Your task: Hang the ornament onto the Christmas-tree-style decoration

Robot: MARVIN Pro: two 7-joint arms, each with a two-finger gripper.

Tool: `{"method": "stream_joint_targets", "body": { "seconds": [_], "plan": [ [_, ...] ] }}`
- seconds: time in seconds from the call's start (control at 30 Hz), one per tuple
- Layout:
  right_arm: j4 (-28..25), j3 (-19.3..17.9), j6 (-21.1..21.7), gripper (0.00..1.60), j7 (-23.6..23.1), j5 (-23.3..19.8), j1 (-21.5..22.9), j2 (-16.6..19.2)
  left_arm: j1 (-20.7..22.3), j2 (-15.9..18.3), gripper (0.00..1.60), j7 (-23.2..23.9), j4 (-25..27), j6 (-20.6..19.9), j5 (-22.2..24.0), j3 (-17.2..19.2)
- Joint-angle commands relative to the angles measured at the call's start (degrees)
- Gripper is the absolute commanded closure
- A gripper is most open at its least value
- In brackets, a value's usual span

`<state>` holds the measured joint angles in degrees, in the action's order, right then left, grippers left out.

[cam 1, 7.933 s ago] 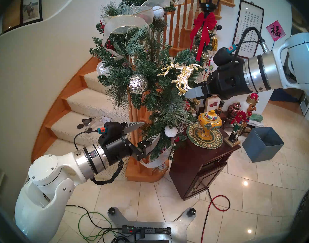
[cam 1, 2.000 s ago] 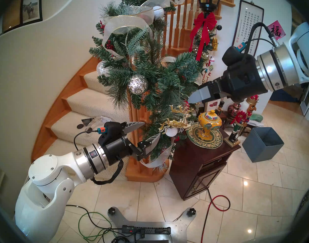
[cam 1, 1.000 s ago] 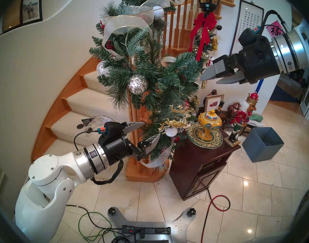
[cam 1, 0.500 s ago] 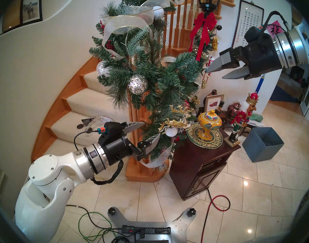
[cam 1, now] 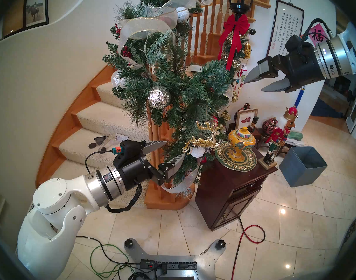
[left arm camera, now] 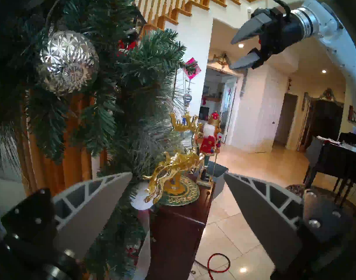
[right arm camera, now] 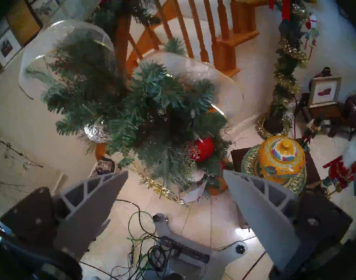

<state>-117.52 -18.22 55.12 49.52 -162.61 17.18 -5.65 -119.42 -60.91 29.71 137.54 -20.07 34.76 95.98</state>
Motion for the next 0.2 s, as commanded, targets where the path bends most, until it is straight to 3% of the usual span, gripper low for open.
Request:
{"method": "stream_joint_targets", "body": {
  "seconds": [0.0,0.17],
  "plan": [
    [1.3,-0.2,-0.1,0.00,1.9,0.7,-0.1,-0.1,0.1,0.0,0.00,0.0,0.3,0.1,0.0,0.0],
    [1.7,-0.2,-0.1,0.00,1.8,1.0,-0.3,-0.1,0.1,0.0,0.00,0.0,0.3,0.1,0.0,0.0]
  ]
}}
